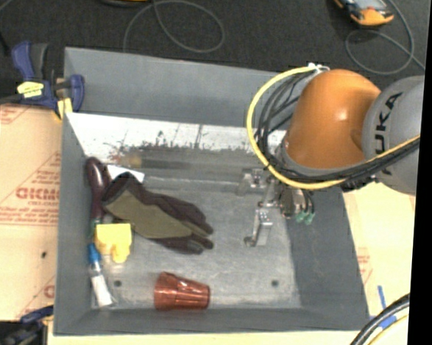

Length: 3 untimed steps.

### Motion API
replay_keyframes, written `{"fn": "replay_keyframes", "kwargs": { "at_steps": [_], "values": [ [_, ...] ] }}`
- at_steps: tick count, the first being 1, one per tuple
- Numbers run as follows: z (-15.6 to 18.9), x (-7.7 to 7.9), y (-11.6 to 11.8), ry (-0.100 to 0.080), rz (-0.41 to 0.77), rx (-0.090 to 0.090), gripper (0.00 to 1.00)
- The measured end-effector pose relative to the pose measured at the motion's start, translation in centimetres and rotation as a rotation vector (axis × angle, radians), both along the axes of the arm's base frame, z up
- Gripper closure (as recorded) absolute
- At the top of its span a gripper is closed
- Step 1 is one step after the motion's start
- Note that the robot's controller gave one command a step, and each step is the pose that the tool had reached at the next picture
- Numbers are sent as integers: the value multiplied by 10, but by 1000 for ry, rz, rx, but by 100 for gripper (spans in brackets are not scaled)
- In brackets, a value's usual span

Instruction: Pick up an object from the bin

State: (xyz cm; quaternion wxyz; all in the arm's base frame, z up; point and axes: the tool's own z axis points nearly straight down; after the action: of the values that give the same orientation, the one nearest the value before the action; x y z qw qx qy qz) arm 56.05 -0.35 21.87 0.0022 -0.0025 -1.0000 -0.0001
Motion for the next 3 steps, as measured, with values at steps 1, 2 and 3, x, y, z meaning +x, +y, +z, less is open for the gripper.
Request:
{"fn": "replay_keyframes", "kwargs": {
  "at_steps": [1, 2, 3],
  "values": [
    [5, 1, 0, -8, 0, 0, 0],
    [-61, 24, 34, -12, 5, 1, 0],
    [-82, 26, 56, -1, 50, -1, 0]
  ]
}}
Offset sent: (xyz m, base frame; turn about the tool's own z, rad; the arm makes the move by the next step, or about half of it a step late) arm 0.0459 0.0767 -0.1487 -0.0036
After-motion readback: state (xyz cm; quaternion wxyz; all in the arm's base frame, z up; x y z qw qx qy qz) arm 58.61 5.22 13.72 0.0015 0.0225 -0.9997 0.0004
